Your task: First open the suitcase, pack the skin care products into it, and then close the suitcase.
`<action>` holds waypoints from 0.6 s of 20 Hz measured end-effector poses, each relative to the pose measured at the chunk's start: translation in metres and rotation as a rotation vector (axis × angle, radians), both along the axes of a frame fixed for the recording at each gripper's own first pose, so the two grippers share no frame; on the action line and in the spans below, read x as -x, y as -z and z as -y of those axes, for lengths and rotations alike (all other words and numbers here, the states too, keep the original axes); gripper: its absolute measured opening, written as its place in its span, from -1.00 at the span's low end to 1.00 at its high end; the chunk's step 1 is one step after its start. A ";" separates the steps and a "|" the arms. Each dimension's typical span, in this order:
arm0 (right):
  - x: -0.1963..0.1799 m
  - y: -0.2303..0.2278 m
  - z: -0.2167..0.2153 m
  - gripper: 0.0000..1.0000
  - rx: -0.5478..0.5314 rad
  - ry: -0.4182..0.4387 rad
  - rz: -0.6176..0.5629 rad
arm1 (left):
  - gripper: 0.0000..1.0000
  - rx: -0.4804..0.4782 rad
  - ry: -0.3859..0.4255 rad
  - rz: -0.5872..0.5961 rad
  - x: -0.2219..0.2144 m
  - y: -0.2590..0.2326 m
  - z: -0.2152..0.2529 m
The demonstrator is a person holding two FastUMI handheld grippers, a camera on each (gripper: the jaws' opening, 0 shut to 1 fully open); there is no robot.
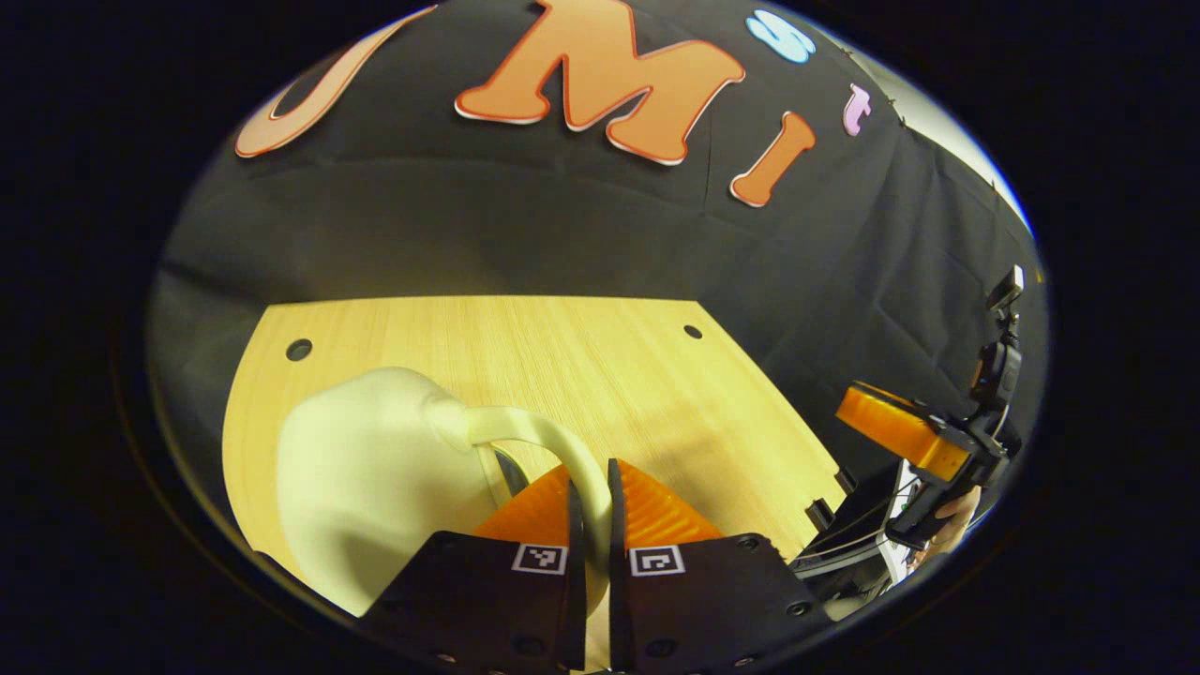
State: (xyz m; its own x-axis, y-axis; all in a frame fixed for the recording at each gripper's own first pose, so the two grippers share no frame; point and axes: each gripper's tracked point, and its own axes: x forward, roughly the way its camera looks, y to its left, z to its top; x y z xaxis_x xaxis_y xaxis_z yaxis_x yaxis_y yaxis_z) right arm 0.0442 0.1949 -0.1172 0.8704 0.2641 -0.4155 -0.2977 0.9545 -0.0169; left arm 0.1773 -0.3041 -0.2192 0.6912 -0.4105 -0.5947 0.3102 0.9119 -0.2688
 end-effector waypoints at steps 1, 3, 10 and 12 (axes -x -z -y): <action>-0.001 0.002 0.007 0.91 0.001 0.004 0.002 | -0.79 -0.018 -0.006 -0.010 -0.003 0.009 0.004; -0.004 0.008 0.020 0.90 0.003 0.014 -0.006 | -0.79 -0.038 -0.024 -0.028 -0.010 0.028 0.017; -0.010 0.027 0.048 0.92 0.018 0.023 -0.031 | -0.79 -0.086 -0.055 -0.106 -0.031 0.110 0.051; -0.011 0.029 0.053 0.92 0.025 0.031 -0.030 | -0.79 -0.113 -0.050 -0.098 -0.034 0.117 0.054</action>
State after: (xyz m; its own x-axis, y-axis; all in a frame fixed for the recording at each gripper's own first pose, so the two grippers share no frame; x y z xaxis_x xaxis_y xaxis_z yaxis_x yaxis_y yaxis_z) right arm 0.0553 0.1419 -0.1461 0.8650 0.2264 -0.4478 -0.2688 0.9626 -0.0325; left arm 0.2112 -0.3578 -0.3359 0.6458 -0.3038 -0.7004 0.2409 0.9516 -0.1907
